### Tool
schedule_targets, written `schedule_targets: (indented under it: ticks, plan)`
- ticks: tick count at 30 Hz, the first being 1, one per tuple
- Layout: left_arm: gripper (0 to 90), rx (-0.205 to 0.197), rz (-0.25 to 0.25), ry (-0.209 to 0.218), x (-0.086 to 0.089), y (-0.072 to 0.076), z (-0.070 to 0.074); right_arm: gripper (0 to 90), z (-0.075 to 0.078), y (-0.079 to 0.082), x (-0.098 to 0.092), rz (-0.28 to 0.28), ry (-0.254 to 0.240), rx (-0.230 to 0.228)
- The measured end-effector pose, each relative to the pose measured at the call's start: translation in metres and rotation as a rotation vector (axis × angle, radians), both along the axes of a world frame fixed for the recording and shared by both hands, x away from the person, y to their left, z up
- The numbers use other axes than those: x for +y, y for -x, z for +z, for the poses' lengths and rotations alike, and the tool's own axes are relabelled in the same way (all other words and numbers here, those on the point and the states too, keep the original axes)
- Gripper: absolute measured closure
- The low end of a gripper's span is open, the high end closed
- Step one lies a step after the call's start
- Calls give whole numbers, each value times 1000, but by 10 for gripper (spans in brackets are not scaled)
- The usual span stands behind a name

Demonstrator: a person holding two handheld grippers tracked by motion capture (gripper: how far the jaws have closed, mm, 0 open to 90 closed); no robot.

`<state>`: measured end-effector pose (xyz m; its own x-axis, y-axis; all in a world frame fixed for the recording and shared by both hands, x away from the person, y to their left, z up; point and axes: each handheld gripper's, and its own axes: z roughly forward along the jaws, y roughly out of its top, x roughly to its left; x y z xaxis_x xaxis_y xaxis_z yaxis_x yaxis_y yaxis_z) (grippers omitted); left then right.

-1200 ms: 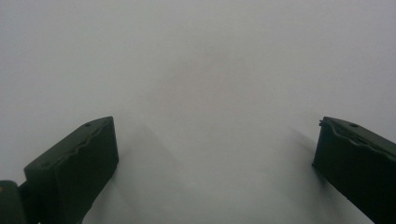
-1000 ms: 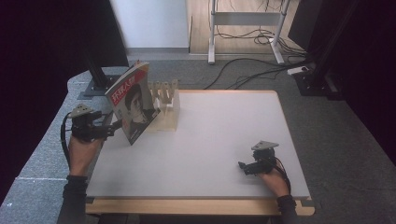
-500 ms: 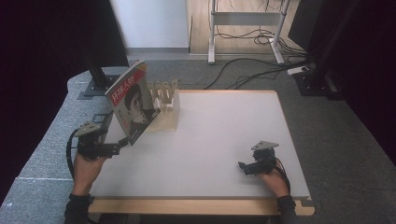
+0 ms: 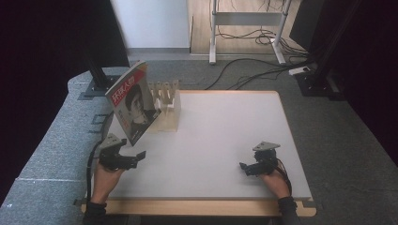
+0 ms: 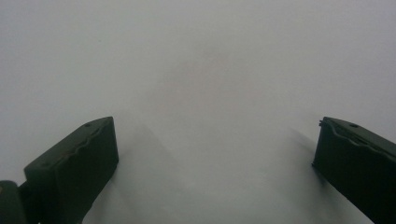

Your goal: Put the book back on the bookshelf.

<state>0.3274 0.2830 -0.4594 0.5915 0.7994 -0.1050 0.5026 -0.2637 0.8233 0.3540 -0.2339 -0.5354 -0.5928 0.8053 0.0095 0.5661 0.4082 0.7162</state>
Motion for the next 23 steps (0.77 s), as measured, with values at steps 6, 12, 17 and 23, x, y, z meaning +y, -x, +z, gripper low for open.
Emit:
schedule_targets:
  ticks: [6, 12, 17, 23]
  plan:
    - [0, 51, -27, 7, -14, -4, -35, 0, 0, 0, 0, -2, 1, -2]
    - [0, 120, -19, -90, -26, -6, -65, 0, 0, 0, 0, -2, 1, -2]
    - [0, 139, -21, -237, -41, -7, -68, 0, 0, 0, 0, -2, 1, -3]
    - [0, 148, -22, -229, -40, -8, -68, 0, -1, 1, 0, 1, 3, -7]
